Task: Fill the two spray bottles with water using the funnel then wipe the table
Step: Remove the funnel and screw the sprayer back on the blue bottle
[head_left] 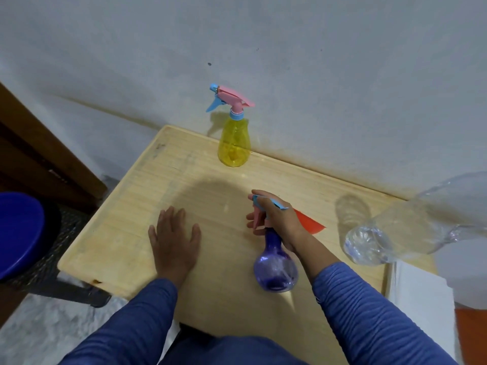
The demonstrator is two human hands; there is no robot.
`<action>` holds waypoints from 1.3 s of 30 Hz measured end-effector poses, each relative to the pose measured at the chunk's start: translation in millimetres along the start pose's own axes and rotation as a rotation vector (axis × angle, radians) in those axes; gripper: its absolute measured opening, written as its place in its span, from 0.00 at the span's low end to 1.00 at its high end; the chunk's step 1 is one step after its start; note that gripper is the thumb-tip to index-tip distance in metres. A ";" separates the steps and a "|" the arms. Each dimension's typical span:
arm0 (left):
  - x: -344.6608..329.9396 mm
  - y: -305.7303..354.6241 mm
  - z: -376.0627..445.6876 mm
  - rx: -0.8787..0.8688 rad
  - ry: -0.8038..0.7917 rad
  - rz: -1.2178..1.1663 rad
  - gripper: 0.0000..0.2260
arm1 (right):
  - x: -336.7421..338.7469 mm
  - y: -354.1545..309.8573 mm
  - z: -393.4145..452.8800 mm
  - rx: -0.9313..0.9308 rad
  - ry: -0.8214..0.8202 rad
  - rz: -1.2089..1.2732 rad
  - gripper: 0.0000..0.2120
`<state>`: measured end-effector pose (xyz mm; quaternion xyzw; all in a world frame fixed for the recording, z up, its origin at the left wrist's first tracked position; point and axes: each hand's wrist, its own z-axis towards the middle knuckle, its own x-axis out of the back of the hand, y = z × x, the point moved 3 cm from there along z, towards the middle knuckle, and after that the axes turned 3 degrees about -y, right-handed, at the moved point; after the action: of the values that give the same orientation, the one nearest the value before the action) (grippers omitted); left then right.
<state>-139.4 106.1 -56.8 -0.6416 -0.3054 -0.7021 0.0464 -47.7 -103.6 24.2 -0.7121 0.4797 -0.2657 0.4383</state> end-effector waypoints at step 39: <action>-1.3 96.0 -20.8 -0.599 -0.533 -0.634 0.31 | 16.7 8.2 -56.4 0.321 0.309 -0.160 0.28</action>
<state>-113.4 17.8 -22.4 -0.6592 -0.2717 -0.5505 -0.4343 -89.8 -141.0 43.0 -0.6201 0.4347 -0.4781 0.4448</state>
